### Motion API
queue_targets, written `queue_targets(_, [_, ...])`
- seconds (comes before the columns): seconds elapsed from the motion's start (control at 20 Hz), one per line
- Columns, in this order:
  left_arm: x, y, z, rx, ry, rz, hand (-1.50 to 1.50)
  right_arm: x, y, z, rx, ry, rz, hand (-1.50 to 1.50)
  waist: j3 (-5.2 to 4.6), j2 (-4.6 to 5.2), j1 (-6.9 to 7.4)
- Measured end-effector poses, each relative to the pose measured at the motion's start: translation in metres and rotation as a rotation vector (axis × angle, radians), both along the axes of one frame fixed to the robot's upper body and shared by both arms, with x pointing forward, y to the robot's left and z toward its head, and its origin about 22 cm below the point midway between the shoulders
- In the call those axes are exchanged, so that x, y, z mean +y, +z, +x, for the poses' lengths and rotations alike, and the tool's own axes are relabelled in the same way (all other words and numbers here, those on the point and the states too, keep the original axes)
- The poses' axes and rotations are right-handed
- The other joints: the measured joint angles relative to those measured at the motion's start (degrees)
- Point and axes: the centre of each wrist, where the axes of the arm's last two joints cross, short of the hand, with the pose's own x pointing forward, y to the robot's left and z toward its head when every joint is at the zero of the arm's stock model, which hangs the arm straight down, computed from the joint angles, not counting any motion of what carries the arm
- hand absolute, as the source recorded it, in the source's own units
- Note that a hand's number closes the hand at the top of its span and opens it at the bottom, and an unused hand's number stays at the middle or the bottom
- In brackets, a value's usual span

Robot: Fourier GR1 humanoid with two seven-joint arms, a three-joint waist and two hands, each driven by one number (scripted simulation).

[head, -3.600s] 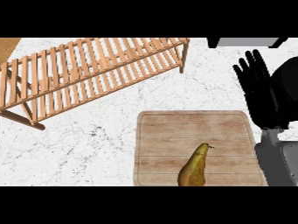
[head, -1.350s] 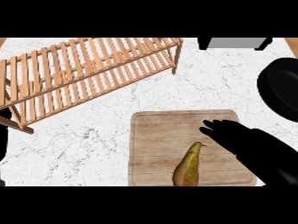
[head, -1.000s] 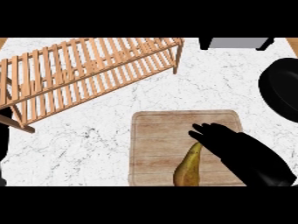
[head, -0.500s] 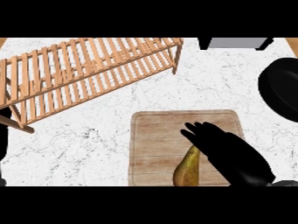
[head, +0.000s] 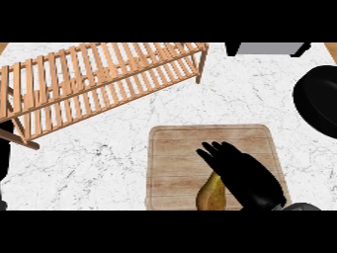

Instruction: Pick the pear from the cutting board and place it in the pot

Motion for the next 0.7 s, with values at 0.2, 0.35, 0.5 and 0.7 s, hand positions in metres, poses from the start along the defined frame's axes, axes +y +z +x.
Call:
queue_targets(0.2, [-0.001, 0.001, 0.001, 0.002, -0.005, -0.001, 0.00, 0.007, -0.016, 0.001, 0.007, 0.007, 0.001, -1.50, -0.05, 0.07, 0.19])
queue_targets(0.35, [-0.002, 0.001, 0.002, -0.002, 0.000, 0.001, 0.00, 0.013, -0.024, 0.003, 0.020, 0.016, 0.007, 1.50, -0.06, 0.10, 0.27])
queue_targets(0.5, [-0.003, 0.002, 0.003, -0.001, -0.004, -0.004, 0.00, 0.019, -0.032, 0.003, 0.022, 0.088, 0.009, 1.50, -0.12, 0.14, 0.46])
queue_targets(0.7, [-0.003, 0.002, 0.003, 0.002, -0.006, -0.007, 0.00, 0.028, -0.036, 0.003, -0.013, 0.159, 0.019, 1.50, -0.20, 0.03, 0.47])
